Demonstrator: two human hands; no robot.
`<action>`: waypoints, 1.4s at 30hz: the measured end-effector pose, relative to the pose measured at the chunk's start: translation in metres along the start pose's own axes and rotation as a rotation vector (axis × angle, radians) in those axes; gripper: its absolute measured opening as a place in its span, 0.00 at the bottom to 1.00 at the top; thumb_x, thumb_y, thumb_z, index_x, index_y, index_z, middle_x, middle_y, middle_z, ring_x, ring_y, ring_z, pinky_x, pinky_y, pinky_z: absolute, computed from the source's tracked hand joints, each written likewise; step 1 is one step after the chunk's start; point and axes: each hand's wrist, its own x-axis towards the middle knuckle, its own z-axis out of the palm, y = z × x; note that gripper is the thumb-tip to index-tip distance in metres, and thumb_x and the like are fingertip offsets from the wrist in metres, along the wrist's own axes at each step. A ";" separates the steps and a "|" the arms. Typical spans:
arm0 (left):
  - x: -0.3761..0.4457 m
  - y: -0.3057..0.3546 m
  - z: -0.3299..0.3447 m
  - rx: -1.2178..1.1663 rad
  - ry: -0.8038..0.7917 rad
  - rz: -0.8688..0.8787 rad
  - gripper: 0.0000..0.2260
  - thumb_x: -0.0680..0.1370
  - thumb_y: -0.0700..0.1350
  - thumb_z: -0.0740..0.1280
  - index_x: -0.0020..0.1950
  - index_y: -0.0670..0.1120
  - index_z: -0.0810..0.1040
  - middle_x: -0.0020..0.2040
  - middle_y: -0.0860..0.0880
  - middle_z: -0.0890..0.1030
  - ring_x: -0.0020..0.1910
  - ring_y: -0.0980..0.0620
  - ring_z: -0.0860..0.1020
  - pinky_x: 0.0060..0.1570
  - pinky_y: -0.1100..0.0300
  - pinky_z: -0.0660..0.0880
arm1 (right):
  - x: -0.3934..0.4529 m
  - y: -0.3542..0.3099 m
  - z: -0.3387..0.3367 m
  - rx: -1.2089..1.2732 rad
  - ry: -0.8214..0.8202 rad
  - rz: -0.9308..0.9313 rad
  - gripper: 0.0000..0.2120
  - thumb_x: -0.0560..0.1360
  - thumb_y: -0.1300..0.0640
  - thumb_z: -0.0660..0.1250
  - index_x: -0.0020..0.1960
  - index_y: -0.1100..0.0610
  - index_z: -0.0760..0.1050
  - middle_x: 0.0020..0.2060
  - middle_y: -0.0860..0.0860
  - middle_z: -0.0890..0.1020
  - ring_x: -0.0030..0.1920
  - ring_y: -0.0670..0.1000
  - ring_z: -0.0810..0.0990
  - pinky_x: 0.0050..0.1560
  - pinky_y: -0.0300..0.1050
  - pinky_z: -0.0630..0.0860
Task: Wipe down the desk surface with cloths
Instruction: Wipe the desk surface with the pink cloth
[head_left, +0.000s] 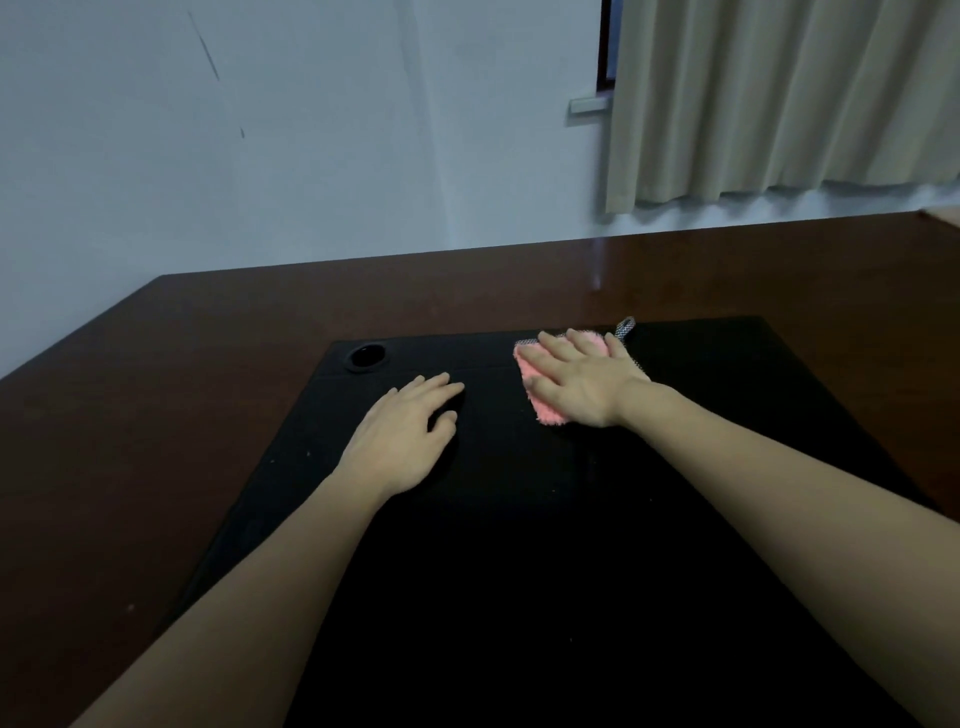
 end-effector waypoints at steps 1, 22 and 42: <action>-0.001 0.000 0.000 0.000 0.001 -0.001 0.21 0.86 0.50 0.56 0.80 0.56 0.63 0.81 0.57 0.59 0.81 0.54 0.53 0.80 0.53 0.48 | -0.010 -0.002 0.002 -0.009 -0.007 -0.026 0.27 0.84 0.36 0.40 0.82 0.37 0.40 0.82 0.44 0.42 0.82 0.54 0.40 0.78 0.65 0.38; 0.000 0.000 0.003 0.000 0.023 0.009 0.21 0.86 0.49 0.56 0.80 0.56 0.64 0.81 0.56 0.59 0.81 0.54 0.54 0.79 0.53 0.48 | -0.016 0.037 0.000 0.017 0.023 0.049 0.27 0.84 0.36 0.43 0.82 0.36 0.43 0.83 0.43 0.45 0.82 0.52 0.43 0.79 0.63 0.39; 0.008 0.043 0.000 0.141 -0.048 -0.039 0.24 0.84 0.58 0.54 0.81 0.55 0.61 0.82 0.53 0.58 0.81 0.49 0.55 0.79 0.45 0.50 | -0.097 0.033 0.011 -0.016 -0.042 -0.134 0.27 0.83 0.33 0.42 0.80 0.33 0.39 0.81 0.39 0.41 0.81 0.47 0.39 0.79 0.59 0.36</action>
